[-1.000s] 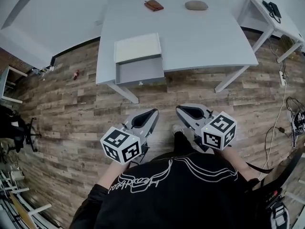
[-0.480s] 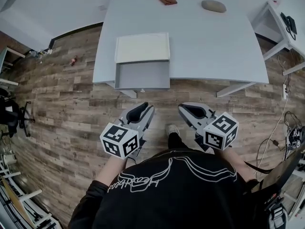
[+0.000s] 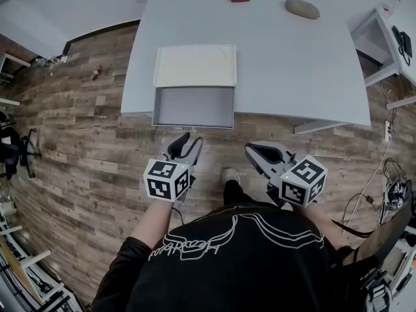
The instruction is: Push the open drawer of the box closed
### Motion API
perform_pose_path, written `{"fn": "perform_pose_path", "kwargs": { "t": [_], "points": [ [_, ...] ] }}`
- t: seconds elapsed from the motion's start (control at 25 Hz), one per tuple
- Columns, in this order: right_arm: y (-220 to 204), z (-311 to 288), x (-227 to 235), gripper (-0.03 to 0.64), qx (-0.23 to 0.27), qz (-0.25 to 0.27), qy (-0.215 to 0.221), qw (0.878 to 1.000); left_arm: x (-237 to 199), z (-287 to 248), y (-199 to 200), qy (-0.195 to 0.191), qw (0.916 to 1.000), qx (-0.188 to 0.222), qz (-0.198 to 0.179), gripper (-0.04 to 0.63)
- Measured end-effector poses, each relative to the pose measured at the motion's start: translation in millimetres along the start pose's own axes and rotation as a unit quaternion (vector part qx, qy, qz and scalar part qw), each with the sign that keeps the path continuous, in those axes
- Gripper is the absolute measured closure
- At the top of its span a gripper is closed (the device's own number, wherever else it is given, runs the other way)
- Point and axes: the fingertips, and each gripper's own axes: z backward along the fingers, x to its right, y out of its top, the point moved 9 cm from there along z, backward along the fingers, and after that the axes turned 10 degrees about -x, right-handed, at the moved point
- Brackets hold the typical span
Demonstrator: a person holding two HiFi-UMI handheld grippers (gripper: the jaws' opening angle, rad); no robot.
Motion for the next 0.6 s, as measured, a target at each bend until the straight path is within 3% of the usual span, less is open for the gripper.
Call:
{"fn": "perform_pose_path", "kwargs": {
  "t": [0.2,0.48,0.6],
  "points": [
    [-1,-4,6,0.609,-0.006,-0.01,0.002,1.0,-10,-15,-5,0.027,0.9995,-0.015,-0.006,0.459],
    [-2,-9,16,0.609,-0.017,-0.019,-0.001,1.0,-15,-25,-2,0.038,0.9992,-0.008,0.007,0.462],
    [0,-13,20,0.608,-0.02,-0.024,-0.001,1.0,-18,-27,0,0.045,0.9989,-0.004,0.008,0.491]
  ]
}}
